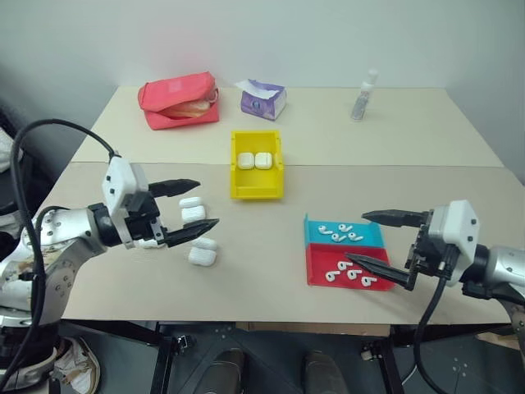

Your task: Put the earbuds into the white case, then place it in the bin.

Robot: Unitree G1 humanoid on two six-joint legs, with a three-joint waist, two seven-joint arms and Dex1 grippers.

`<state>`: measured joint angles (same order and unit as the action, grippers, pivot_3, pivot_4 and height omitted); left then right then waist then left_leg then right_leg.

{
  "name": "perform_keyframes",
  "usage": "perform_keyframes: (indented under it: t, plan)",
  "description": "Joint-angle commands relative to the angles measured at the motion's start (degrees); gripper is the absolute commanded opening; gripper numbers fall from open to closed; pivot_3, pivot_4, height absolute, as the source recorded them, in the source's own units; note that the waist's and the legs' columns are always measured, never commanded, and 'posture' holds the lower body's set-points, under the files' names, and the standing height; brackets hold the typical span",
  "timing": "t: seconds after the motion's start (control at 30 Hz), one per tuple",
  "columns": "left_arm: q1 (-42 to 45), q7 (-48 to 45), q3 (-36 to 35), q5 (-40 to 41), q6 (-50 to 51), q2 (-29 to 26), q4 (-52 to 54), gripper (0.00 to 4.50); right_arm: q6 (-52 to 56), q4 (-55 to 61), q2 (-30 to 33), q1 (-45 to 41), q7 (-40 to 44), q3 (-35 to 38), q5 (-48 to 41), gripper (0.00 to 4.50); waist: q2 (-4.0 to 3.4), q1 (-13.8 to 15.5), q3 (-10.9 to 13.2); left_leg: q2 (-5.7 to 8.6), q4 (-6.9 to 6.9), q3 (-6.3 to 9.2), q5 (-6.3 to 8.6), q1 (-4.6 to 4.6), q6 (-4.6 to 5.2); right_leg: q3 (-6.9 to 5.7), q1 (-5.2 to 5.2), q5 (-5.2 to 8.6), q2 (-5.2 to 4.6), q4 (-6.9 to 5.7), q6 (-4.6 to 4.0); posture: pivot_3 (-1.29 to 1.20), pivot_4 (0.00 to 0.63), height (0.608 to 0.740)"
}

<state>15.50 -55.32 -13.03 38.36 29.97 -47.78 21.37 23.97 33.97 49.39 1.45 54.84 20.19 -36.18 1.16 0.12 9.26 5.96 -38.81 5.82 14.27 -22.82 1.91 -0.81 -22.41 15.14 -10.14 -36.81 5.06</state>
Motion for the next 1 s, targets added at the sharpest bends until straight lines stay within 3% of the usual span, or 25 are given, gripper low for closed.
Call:
perform_keyframes:
  t: [0.03,0.63,0.87,1.0]
  plan:
    - [1.4,-3.1,-0.5,1.4,-0.5,-1.2,-0.3,4.47,-0.4,2.4,0.8,0.9,0.6,2.9,-1.4,4.46,0.00,0.1,0.0,0.00,0.00,0.00,0.00,0.00,0.00,0.00,0.00,0.00,0.00,0.00,0.00,0.00,0.150,0.740]
    - [-2.1,-10.2,-1.8,2.4,2.0,-8.0,-0.8,4.47,3.1,3.4,4.3,0.9,0.3,4.7,-3.8,4.46,0.00,-0.1,0.0,-0.01,0.03,-0.02,0.08,0.00,0.13,0.01,-0.02,0.00,0.00,0.03,0.00,0.00,0.150,0.740]
    - [-8.7,-13.3,-6.9,1.7,3.1,-13.8,0.8,4.47,3.9,6.3,2.1,0.5,-4.0,2.4,-3.6,4.46,0.02,-0.2,0.0,-0.05,0.04,-0.02,0.14,-0.01,0.22,0.03,-0.05,0.00,0.02,0.05,0.00,0.00,0.150,0.740]
    - [-9.5,-9.7,-7.8,1.2,6.4,-15.3,1.2,4.47,3.3,7.7,0.4,0.3,-6.1,-0.6,-2.4,4.46,0.02,-0.1,0.0,-0.04,0.04,-0.02,0.14,0.00,0.22,0.03,-0.05,0.01,0.02,0.03,0.01,0.00,0.150,0.740]
